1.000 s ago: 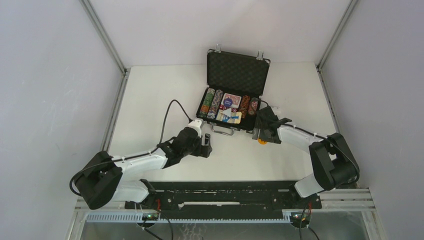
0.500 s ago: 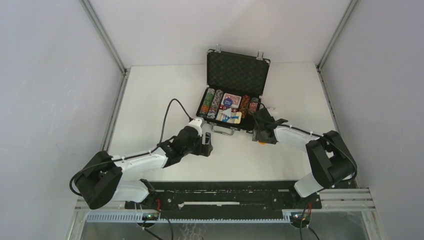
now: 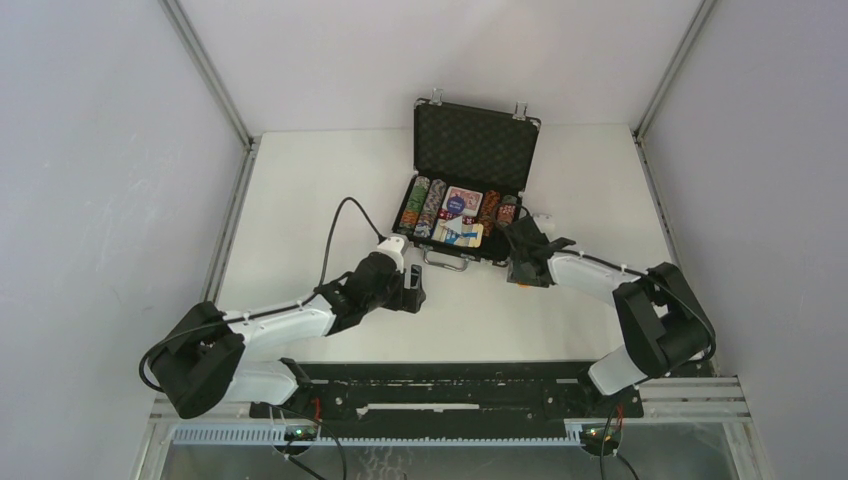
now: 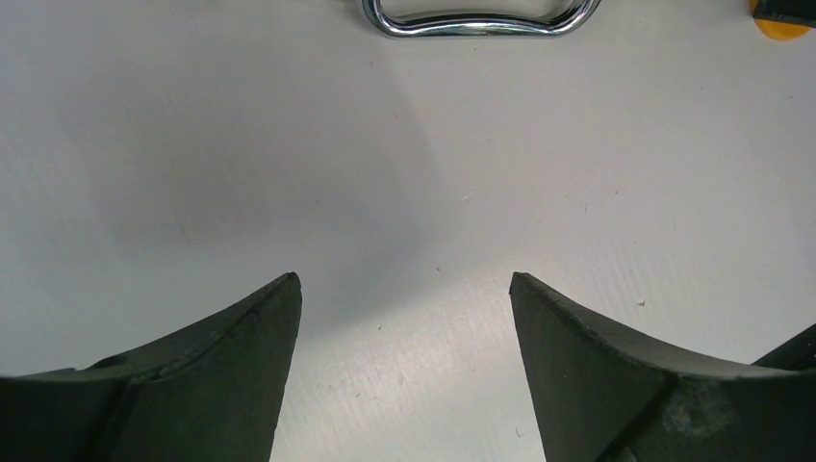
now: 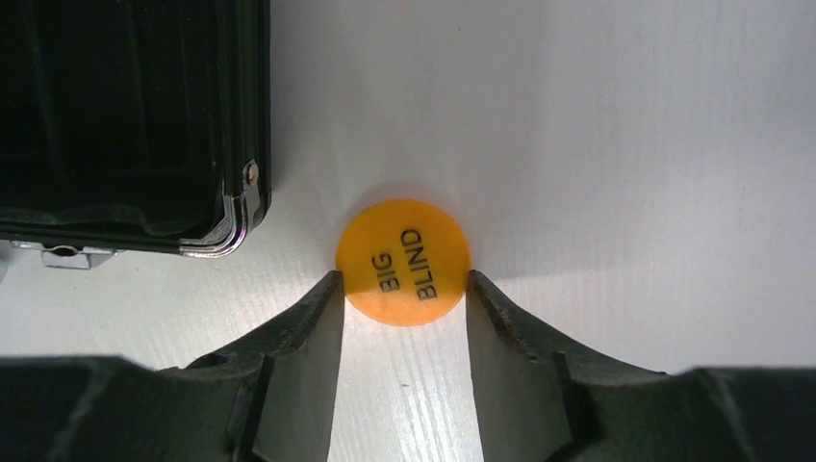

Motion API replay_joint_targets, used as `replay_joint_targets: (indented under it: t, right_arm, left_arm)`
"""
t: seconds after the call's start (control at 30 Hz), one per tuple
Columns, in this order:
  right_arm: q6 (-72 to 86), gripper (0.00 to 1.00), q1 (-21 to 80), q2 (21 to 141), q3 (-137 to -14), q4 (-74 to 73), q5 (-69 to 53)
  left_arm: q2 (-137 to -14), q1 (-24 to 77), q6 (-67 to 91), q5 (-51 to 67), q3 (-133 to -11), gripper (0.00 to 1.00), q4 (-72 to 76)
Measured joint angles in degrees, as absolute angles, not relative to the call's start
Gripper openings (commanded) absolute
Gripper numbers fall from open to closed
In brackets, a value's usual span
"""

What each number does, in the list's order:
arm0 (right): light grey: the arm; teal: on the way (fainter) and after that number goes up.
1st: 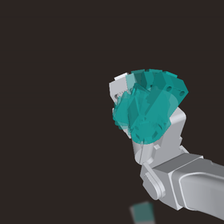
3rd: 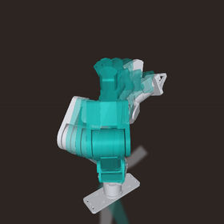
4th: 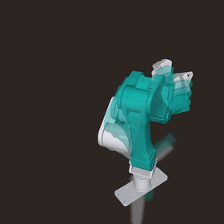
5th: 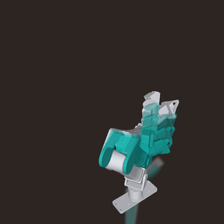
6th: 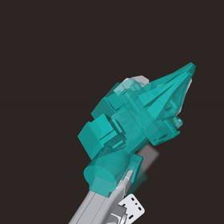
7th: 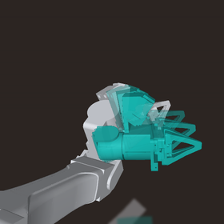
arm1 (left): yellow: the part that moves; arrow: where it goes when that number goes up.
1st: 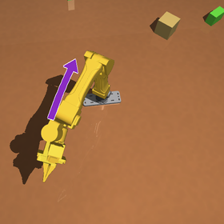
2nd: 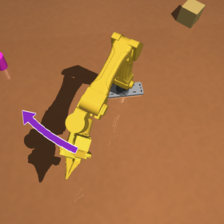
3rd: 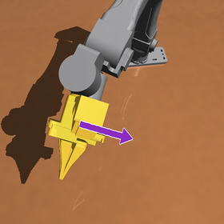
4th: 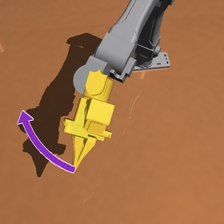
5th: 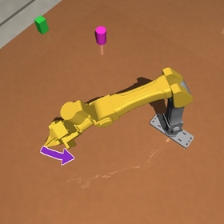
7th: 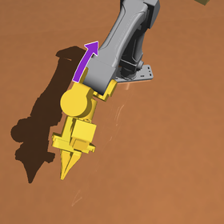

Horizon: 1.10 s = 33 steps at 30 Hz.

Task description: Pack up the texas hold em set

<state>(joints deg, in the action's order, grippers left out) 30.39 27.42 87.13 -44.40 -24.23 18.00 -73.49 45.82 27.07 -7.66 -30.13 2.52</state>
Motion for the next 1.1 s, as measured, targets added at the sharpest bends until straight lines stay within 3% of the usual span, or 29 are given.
replay_joint_targets:
  t: [0.27, 0.43, 0.6, 0.7, 0.77, 0.83, 1.1]
  right_arm:
    - [30.3, 0.50, 27.5, 82.0, -44.3, -26.4, 18.3]
    - [30.3, 0.66, 27.4, 80.5, -44.3, -26.8, 18.5]
    - [30.1, 0.67, 24.8, 82.2, -44.6, -26.2, 17.8]
    - [30.0, 0.47, 22.5, 85.1, -46.5, -25.9, 18.2]
    - [30.0, 0.18, 20.9, 87.4, -48.6, -25.5, 18.5]
    - [29.8, 0.05, 19.6, 90.1, -51.6, -24.8, 18.6]
    - [29.5, 0.02, 15.8, 103.1, -67.1, -22.1, 18.3]
  left_arm:
    - [-73.5, 45.8, 27.1, -7.3, -30.1, 0.84, 2.5]
    - [-73.5, 45.8, 27.1, -7.3, -30.1, 0.84, 2.5]
    - [-73.5, 45.8, 27.1, -7.3, -30.1, 0.84, 2.5]
    - [-73.5, 45.8, 27.1, -7.3, -30.1, 0.84, 2.5]
    - [-73.5, 45.8, 27.1, -7.3, -30.1, 0.84, 2.5]
    - [-73.5, 45.8, 27.1, -7.3, -30.1, 0.84, 2.5]
    - [-73.5, 45.8, 27.1, -7.3, -30.1, 0.84, 2.5]
